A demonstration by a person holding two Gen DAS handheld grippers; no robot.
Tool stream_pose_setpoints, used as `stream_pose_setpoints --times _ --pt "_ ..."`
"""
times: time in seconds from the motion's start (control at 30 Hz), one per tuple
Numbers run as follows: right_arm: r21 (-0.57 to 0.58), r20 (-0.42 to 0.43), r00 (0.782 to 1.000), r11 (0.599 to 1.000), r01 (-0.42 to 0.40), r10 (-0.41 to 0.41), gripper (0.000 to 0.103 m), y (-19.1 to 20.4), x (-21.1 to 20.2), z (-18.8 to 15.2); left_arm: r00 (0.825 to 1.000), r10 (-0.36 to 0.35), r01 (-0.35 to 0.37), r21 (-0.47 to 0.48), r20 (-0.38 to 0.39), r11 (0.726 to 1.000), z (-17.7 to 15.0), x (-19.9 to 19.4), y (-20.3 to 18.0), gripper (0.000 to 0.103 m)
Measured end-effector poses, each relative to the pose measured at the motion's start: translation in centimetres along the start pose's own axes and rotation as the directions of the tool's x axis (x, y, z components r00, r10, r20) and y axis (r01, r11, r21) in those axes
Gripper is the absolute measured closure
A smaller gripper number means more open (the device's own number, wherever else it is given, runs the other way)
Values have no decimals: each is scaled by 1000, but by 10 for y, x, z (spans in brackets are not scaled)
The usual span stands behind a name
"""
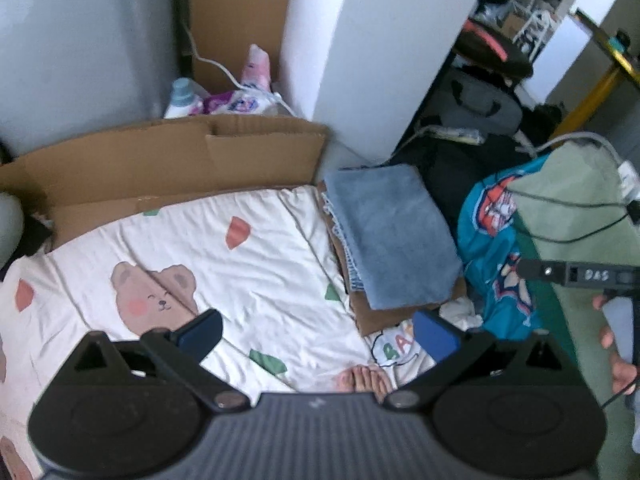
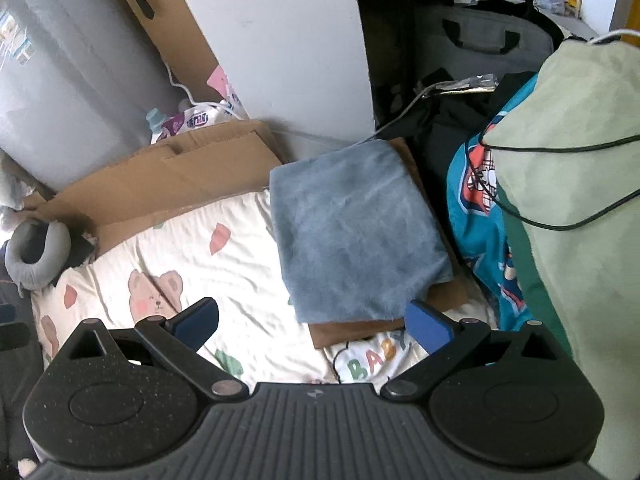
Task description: Fold clothes
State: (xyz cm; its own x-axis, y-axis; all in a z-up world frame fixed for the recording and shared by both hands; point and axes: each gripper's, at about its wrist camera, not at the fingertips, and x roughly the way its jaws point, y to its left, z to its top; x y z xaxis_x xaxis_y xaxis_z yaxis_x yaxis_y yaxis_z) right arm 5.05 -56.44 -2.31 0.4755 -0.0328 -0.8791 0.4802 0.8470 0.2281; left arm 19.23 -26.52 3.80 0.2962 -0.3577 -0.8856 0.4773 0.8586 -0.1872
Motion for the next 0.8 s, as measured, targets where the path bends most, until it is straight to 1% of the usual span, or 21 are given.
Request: stream_pose_setpoints --times 0.07,0.13,0.2,0.27,0.3,0.4,0.57,0.67,0.8 --pt "1 -3 1000 1000 -1 1 1 8 -14 2 1000 -2 2 -10 16 1000 -2 -21 6 1" --pt "10 5 1000 1000 -19 19 1 16 -31 5 999 17 -16 -25 38 1000 -4 -43 15 1" --pt "19 31 999 999 -32 31 1 26 -53 11 995 41 -36 -58 86 998 -8 -68 25 1" --pt "2 66 998 1000 -23 23 1 37 -75 15 989 60 -48 -93 132 994 -12 -93 35 1" --pt "-9 85 996 1000 -15 16 1 43 -85 17 988 72 -58 -106 140 993 -15 -102 40 1" --pt "-19 106 994 1000 15 -13 1 57 -107 17 983 120 -104 -120 139 987 -28 -127 52 1" --pt "-49 116 993 999 -15 20 1 81 -134 16 976 186 -167 -155 117 974 -52 -161 75 1" --pt "-82 132 991 996 -25 35 1 101 -153 15 968 217 -192 -184 129 964 -65 -184 87 1" --pt "-135 164 983 989 -60 82 1 129 -185 12 955 255 -225 -193 150 955 -80 -216 95 1"
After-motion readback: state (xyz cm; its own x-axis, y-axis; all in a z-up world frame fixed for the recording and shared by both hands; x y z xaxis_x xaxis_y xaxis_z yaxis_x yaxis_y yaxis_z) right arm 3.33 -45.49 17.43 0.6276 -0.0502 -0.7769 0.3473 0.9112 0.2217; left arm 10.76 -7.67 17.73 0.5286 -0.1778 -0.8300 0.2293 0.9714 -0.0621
